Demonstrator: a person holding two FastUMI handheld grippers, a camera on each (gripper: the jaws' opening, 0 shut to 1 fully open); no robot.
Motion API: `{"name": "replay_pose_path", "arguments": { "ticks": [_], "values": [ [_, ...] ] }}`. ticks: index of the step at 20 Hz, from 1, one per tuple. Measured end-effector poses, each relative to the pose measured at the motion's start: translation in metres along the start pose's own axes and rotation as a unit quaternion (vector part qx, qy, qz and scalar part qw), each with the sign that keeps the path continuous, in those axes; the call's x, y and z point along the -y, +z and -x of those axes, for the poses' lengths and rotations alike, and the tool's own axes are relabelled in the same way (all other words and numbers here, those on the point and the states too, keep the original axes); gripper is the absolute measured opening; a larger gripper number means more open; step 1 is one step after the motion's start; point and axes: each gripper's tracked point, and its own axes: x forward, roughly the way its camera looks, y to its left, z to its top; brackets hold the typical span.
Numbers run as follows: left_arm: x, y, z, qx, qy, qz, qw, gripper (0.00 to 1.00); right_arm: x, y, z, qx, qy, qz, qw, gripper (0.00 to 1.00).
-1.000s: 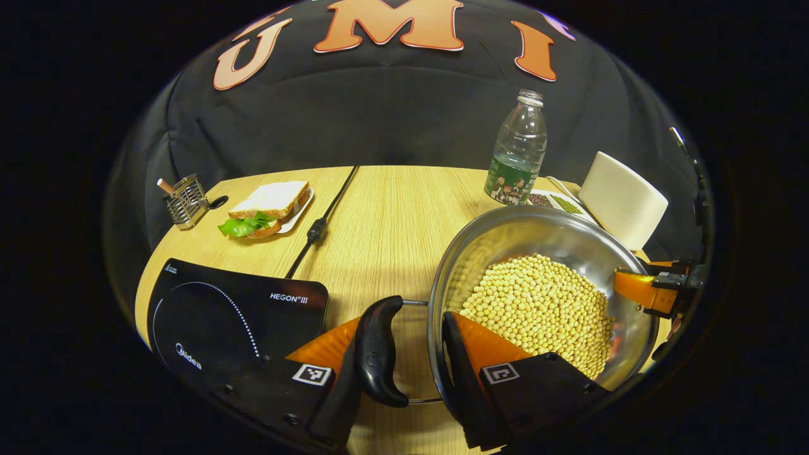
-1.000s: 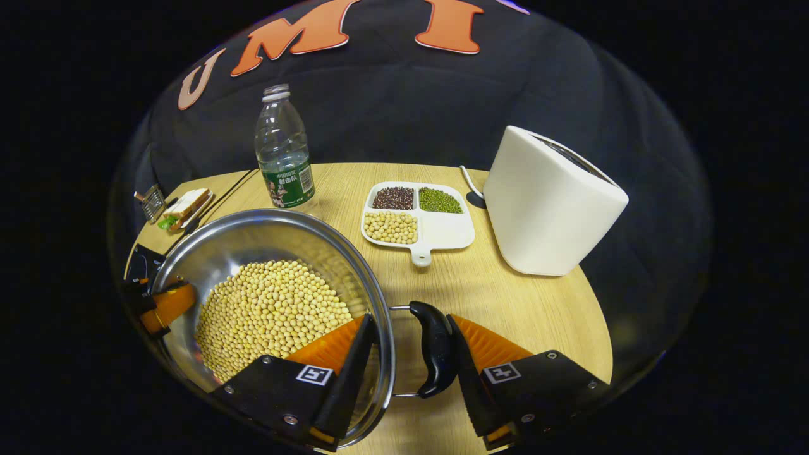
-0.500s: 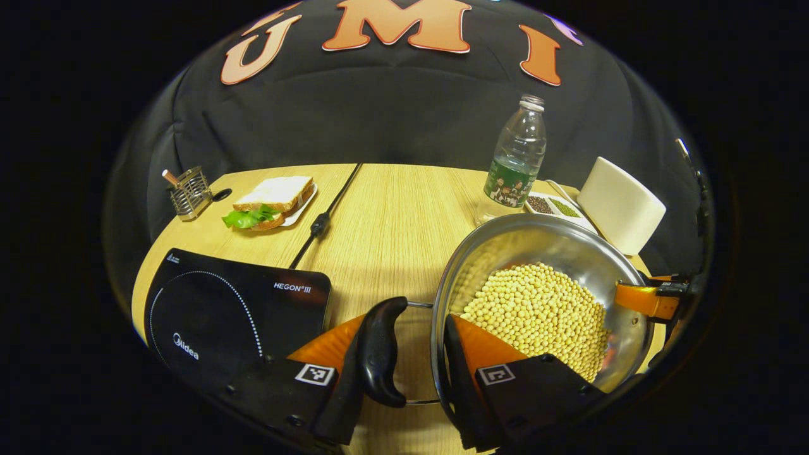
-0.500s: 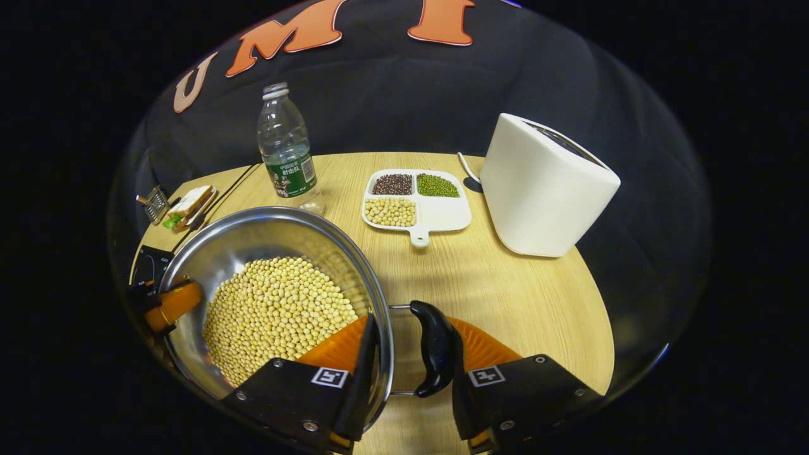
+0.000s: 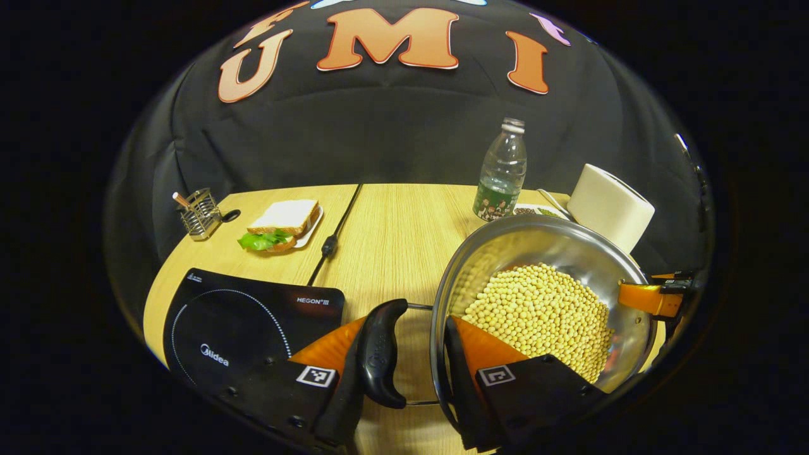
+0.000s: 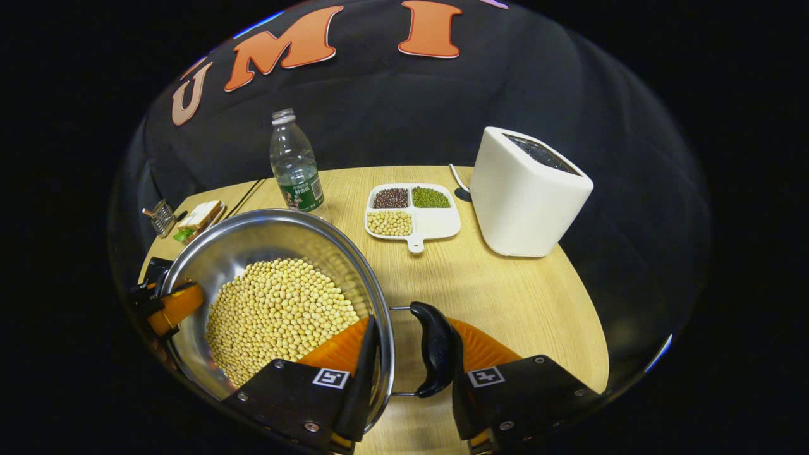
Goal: First push the handle of the pot to place it horizontally, then grasp the pot with both hands and set it on the induction cooktop.
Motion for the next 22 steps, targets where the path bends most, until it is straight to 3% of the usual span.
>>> {"name": "replay_pose_path", "arguments": {
  "ticks": [6, 7, 9, 11, 12, 22],
  "values": [
    [-0.033, 0.018, 0.034, 0.017, 0.005, 0.007, 1.0, 0.65, -0.001, 0.003, -0.003, 0.024, 0.007, 0.01, 1.0, 0.53],
    [-0.042, 0.021, 0.041, 0.022, 0.008, 0.007, 1.0, 0.7, 0.0, 0.002, -0.004, 0.028, 0.01, 0.014, 0.999, 0.53],
    [-0.063, 0.025, 0.052, 0.028, 0.014, 0.01, 0.999, 0.65, 0.001, 0.002, -0.006, 0.033, 0.018, 0.022, 0.999, 0.53],
    [-0.084, 0.026, 0.062, 0.029, 0.022, 0.016, 0.999, 0.7, 0.003, 0.005, -0.007, 0.037, 0.024, 0.03, 0.999, 0.53],
    [-0.094, 0.028, 0.067, 0.03, 0.026, 0.021, 0.999, 0.65, 0.003, 0.007, -0.007, 0.038, 0.027, 0.034, 0.998, 0.53],
    [-0.199, 0.029, 0.116, 0.041, 0.072, 0.046, 0.995, 0.65, 0.006, 0.019, -0.012, 0.048, 0.063, 0.064, 0.995, 0.53]
  ]
}}
